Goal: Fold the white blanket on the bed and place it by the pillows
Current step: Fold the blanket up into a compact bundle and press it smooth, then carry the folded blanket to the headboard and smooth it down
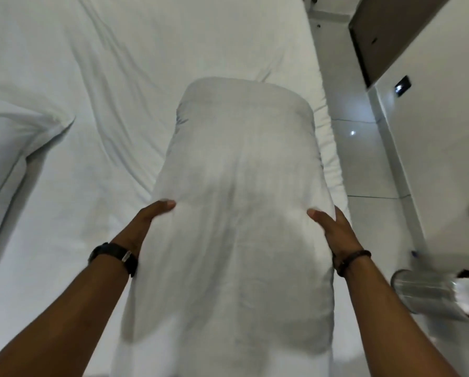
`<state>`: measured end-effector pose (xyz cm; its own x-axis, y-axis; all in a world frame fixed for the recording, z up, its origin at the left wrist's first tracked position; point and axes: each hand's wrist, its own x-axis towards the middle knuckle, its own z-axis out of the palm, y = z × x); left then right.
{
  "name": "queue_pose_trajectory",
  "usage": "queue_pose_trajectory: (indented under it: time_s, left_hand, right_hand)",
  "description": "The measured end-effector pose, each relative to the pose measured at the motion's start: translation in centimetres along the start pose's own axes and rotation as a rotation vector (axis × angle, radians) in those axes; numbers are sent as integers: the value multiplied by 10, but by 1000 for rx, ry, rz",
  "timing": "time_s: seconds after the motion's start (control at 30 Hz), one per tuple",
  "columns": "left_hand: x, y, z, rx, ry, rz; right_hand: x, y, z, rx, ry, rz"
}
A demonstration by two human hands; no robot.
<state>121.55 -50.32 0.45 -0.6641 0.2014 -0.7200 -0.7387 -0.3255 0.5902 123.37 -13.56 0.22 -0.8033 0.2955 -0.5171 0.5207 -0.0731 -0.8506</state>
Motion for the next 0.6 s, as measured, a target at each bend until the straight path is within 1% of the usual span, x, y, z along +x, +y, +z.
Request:
queue_pose_trajectory:
  time_s: [0.17, 0.27, 0.47, 0.6]
  left_hand:
    - [-65, 31, 0, 0, -15, 104]
    - [-112, 43, -3, 6, -19, 147]
    - [-207, 39, -23, 36, -5, 249]
    - [-270, 39, -41, 42, 1, 346]
  right_hand:
    - [-72, -45, 6, 52, 63, -73]
    - [-114, -63, 7, 81, 67, -138]
    - [-197, -86, 22, 125, -20, -289]
    - [-252, -99, 40, 151, -84, -369]
